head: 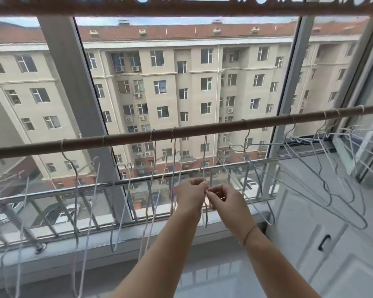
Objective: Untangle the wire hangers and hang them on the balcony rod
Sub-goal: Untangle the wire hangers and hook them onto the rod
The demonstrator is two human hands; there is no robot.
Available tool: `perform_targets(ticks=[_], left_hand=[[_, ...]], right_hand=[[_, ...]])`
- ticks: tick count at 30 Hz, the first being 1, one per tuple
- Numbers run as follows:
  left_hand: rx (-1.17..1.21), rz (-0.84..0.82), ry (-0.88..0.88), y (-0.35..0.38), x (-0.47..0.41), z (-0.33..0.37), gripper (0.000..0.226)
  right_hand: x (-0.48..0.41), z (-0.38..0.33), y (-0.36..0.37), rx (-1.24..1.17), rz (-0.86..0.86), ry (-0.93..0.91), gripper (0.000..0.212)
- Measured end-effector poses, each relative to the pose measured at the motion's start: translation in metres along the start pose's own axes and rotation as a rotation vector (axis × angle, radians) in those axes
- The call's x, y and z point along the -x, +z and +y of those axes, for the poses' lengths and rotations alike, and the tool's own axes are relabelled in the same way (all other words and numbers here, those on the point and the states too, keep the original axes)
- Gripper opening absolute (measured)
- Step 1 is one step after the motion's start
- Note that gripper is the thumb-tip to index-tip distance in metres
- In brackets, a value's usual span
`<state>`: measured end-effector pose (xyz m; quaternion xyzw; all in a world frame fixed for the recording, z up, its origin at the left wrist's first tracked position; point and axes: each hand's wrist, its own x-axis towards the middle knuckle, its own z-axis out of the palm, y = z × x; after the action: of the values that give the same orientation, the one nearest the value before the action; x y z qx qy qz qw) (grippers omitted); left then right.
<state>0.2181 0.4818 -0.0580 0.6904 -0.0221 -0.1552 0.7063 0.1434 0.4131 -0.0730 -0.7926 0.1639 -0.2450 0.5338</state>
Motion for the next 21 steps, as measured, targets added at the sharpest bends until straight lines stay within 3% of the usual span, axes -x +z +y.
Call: perform_targets(ticks=[4,8,10,13,18,21], left_hand=[[-0.109,0.013,-0.048,-0.012,0.019,-0.049,0.016],[-0.238,0.011,-0.072,-0.033,0.04,-0.081,0.019],[-0.382,0.009,-0.026,-0.047,0.044,-0.096,0.02],[-0.539,0.02,0.055,-0.065,0.045,-0.112,0.029],[-0.613,0.006,0.088,-0.075,0.045,-0.122,0.033],[-0.56,0.013,0.08,-0.069,0.048,-0.126,0.03]], right_hand=[[0.01,0.039,-0.001,0.063,-0.008,0.072,0.009],[0.015,0.066,-0.003,0.236,-0.091,0.082,0.045],[0.017,0.075,-0.005,0.354,-0.149,0.039,0.053],[0.027,0.086,-0.009,0.488,-0.247,0.001,0.042],[0.06,0.098,-0.033,0.423,-0.379,0.145,0.01],[0.078,0.094,-0.057,0.208,-0.413,0.276,0.02]])
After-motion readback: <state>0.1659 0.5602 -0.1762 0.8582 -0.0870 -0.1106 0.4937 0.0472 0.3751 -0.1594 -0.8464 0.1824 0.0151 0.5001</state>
